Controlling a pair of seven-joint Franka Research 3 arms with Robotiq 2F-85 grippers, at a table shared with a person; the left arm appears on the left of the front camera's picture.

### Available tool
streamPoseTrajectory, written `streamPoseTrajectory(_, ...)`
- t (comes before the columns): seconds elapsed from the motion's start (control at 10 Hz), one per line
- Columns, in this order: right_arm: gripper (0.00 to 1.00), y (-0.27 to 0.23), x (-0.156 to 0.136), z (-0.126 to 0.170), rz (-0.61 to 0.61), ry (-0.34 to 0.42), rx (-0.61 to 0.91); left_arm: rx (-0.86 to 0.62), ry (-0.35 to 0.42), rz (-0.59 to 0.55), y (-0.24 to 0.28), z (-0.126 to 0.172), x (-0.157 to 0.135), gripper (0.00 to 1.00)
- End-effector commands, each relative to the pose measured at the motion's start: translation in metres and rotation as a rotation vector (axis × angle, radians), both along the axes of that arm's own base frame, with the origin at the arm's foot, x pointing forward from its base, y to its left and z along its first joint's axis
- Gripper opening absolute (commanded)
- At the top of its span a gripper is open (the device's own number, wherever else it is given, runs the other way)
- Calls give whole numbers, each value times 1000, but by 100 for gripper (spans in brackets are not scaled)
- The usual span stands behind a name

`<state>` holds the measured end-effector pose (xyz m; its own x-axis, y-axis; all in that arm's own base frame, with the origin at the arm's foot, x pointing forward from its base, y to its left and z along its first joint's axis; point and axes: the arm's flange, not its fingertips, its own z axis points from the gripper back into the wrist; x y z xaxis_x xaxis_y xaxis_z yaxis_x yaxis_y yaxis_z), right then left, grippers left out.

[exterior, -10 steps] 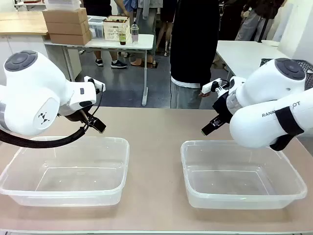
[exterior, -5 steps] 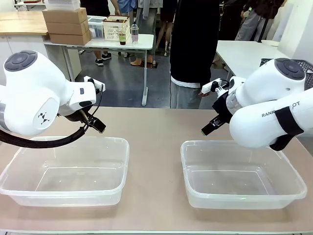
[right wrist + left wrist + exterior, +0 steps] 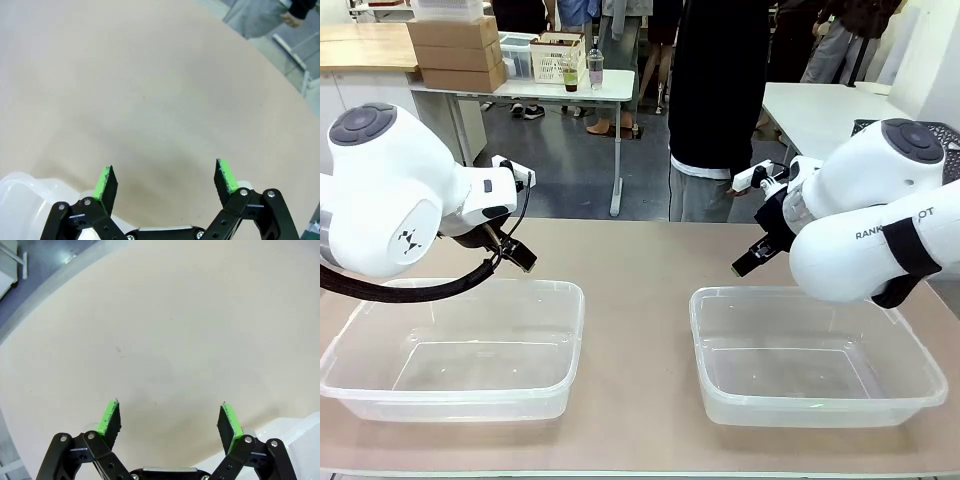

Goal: Sort the waste into each basket.
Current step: Pick up the Organizing box on the left side of the table and lift it.

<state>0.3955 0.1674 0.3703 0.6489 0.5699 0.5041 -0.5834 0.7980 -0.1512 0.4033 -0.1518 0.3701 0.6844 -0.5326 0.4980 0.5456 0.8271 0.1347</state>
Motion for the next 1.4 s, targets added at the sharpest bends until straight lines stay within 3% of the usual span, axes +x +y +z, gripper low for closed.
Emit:
streamPoseTrajectory(0.0,100,-15,-16,42,-77,-37,50,-44,41,183,-1,44,-12,100)
streamPoseTrajectory(0.1,100,-33,-41,77,-91,-94,103,-45,32,302,-6,84,-31,100)
streamPoseTrajectory(0.2,100,-49,-67,100,-79,-114,123,-78,29,253,-12,111,-57,100)
streamPoseTrajectory(0.3,100,-63,-93,109,-22,-27,161,-122,58,159,-16,124,-82,100)
streamPoseTrajectory(0.4,100,-70,-114,101,59,94,181,-167,76,43,-22,123,-107,100)
streamPoseTrajectory(0.5,100,-67,-117,84,-36,107,96,-53,17,-162,-29,105,-117,100)
streamPoseTrajectory(0.6,100,-38,-47,132,-30,-28,157,-116,41,155,-24,131,-79,100)
streamPoseTrajectory(0.7,100,-38,-47,132,-30,-28,157,-116,41,155,-24,131,-79,100)
streamPoseTrajectory(0.8,100,-44,-67,141,-13,51,152,-106,38,18,-47,144,-106,100)
streamPoseTrajectory(0.9,100,-57,-74,146,42,157,448,-253,74,-17,-35,152,-107,100)
streamPoseTrajectory(1.0,100,-79,-82,152,-98,295,708,-504,177,-98,-3,157,-114,100)
streamPoseTrajectory(1.1,100,-101,-87,154,-287,409,876,-745,229,-98,32,155,-121,100)
streamPoseTrajectory(1.3,100,-151,-96,142,-423,497,1194,-997,219,-5,75,143,-132,100)
